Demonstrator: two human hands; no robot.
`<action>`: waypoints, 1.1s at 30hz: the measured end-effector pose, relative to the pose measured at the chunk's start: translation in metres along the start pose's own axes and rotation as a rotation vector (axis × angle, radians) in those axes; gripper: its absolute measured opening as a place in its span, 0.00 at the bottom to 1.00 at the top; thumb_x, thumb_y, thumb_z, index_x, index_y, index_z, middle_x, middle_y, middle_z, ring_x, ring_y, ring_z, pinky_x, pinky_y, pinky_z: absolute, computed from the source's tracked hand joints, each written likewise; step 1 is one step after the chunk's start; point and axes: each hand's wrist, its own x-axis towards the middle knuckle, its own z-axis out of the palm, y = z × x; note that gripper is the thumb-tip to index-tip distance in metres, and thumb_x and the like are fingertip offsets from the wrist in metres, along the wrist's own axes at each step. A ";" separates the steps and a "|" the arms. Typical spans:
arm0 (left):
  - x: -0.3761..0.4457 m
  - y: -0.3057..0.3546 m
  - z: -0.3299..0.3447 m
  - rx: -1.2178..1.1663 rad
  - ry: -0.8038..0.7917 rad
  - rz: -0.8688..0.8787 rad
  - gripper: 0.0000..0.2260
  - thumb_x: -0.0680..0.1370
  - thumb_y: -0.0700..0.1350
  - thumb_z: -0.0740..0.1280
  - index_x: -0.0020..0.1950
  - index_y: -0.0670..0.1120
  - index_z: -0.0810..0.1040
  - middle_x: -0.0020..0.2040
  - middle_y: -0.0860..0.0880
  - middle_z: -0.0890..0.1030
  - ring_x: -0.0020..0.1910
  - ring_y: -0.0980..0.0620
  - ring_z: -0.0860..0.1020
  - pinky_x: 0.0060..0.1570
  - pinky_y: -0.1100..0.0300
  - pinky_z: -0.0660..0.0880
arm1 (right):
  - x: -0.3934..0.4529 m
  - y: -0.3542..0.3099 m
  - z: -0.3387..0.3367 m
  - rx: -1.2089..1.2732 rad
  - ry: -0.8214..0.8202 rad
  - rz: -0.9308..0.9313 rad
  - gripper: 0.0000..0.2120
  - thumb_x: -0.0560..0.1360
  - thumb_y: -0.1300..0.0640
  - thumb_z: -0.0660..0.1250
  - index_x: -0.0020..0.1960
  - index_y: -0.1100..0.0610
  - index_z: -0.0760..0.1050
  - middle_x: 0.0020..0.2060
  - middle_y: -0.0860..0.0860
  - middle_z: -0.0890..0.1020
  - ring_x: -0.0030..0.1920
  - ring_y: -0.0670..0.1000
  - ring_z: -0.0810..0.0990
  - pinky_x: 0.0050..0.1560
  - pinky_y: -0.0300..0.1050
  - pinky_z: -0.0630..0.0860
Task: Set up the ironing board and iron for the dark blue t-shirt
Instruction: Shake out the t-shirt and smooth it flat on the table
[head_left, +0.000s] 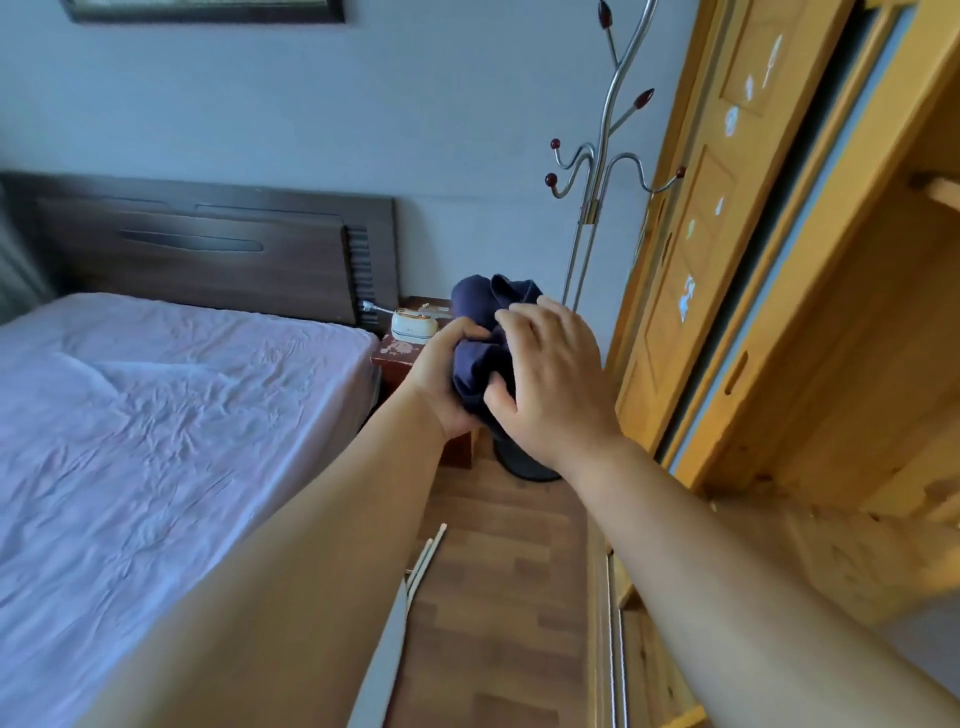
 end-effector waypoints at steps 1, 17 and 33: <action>-0.011 -0.002 -0.005 -0.042 -0.062 0.008 0.17 0.78 0.52 0.59 0.50 0.42 0.83 0.44 0.43 0.82 0.46 0.43 0.81 0.52 0.53 0.75 | -0.004 -0.005 0.003 0.010 -0.052 -0.035 0.27 0.74 0.48 0.58 0.70 0.57 0.69 0.69 0.56 0.73 0.73 0.61 0.65 0.71 0.61 0.63; -0.238 -0.111 -0.048 -0.345 0.436 0.233 0.23 0.78 0.60 0.61 0.48 0.42 0.86 0.44 0.43 0.85 0.44 0.46 0.84 0.53 0.53 0.75 | -0.140 -0.131 -0.004 0.405 -0.330 -0.488 0.29 0.76 0.48 0.54 0.74 0.58 0.66 0.73 0.56 0.69 0.77 0.62 0.58 0.75 0.67 0.53; -0.544 -0.253 -0.077 -0.447 0.640 0.364 0.30 0.75 0.58 0.70 0.71 0.43 0.74 0.59 0.41 0.79 0.56 0.43 0.79 0.58 0.50 0.77 | -0.333 -0.316 -0.078 0.628 -0.624 -0.779 0.25 0.78 0.47 0.50 0.65 0.57 0.75 0.55 0.56 0.81 0.55 0.60 0.78 0.59 0.57 0.73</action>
